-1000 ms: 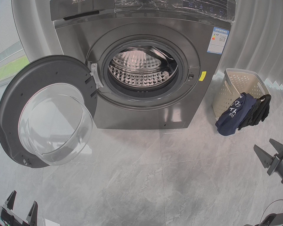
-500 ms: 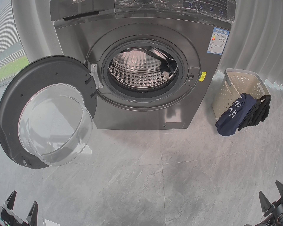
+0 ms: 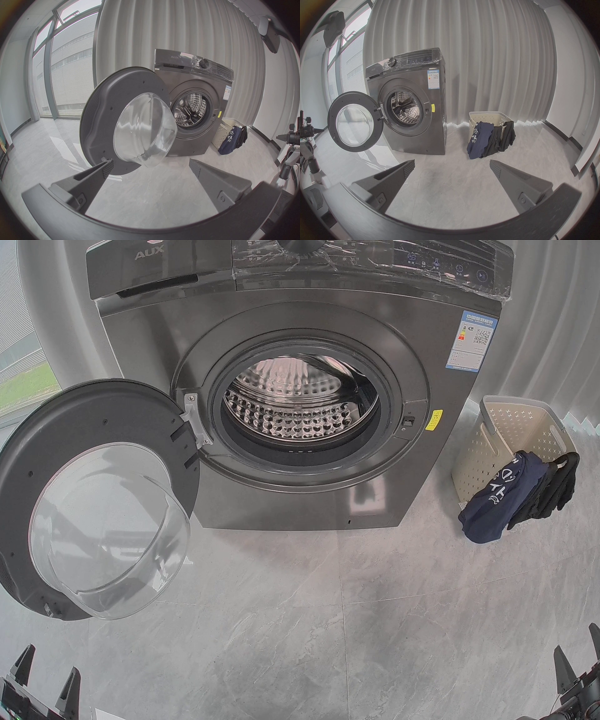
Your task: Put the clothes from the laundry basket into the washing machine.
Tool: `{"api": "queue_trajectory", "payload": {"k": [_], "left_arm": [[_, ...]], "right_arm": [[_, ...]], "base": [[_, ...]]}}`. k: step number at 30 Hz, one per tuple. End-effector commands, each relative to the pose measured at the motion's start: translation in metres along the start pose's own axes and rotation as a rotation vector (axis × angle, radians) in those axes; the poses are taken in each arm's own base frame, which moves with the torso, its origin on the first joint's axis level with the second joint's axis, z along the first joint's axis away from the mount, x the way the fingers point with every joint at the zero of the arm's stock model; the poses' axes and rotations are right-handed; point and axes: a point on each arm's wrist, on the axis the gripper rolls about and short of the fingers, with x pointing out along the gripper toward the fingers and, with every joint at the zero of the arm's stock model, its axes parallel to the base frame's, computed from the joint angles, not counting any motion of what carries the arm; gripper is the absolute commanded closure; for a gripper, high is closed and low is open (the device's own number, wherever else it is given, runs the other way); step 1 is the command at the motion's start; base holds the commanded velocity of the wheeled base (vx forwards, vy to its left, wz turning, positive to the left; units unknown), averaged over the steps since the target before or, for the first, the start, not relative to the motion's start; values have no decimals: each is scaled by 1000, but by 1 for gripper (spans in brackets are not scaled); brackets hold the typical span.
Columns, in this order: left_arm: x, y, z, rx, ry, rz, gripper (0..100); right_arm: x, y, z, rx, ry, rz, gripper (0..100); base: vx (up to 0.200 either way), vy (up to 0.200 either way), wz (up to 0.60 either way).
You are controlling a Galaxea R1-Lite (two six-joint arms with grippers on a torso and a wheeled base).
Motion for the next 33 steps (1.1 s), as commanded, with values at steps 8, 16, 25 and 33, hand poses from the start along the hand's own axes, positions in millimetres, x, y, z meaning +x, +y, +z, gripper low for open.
{"api": "queue_trajectory", "payload": {"k": [8, 16, 25, 33], "left_arm": [[1, 0, -5, -2, 14, 1, 0], [1, 0, -5, -2, 14, 1, 0], [1, 0, -5, -4, 10, 3, 0], [1, 0, -5, -2, 10, 3, 0]], "right_arm": [[0, 0, -5, 1, 1, -1, 0], [0, 0, -5, 1, 1, -1, 0], [0, 0, -5, 1, 1, -1, 0], [0, 0, -5, 1, 1, -1, 0]], "base": [[0, -200, 0], [0, -200, 0], [0, -200, 0], [0, -200, 0]]}}
